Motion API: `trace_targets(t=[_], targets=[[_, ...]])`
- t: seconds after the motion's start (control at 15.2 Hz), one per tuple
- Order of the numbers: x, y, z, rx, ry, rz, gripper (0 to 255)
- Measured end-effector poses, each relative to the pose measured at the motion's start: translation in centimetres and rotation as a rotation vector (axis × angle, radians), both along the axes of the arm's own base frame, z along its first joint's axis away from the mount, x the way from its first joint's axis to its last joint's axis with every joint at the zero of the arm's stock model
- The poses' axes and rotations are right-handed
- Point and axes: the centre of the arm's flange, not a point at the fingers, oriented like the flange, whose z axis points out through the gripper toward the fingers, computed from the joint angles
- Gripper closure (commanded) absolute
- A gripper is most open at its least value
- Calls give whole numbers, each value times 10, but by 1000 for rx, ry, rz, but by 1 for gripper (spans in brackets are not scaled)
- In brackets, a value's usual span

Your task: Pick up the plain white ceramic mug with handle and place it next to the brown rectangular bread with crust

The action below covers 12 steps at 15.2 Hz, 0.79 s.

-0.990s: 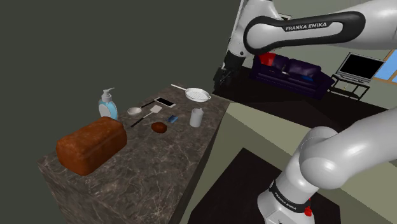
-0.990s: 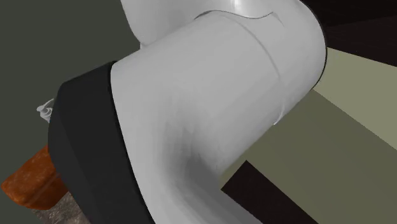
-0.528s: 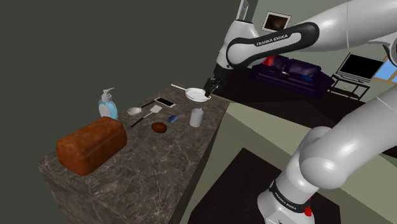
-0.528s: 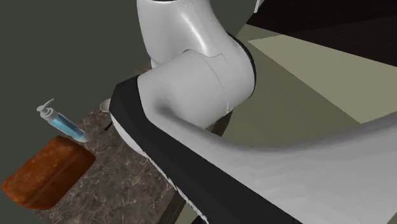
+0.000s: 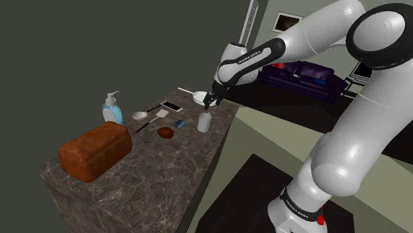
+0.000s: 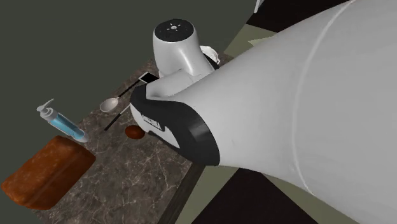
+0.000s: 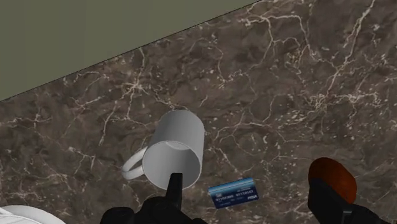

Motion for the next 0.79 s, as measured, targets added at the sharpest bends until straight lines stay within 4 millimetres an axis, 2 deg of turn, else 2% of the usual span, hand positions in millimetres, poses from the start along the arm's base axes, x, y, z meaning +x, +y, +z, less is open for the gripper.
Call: trace_targets(t=[0.59, 0.79], targets=[[59, -42, -94, 13, -4, -9, 0], [70, -46, -114, 15, -4, -10, 0]])
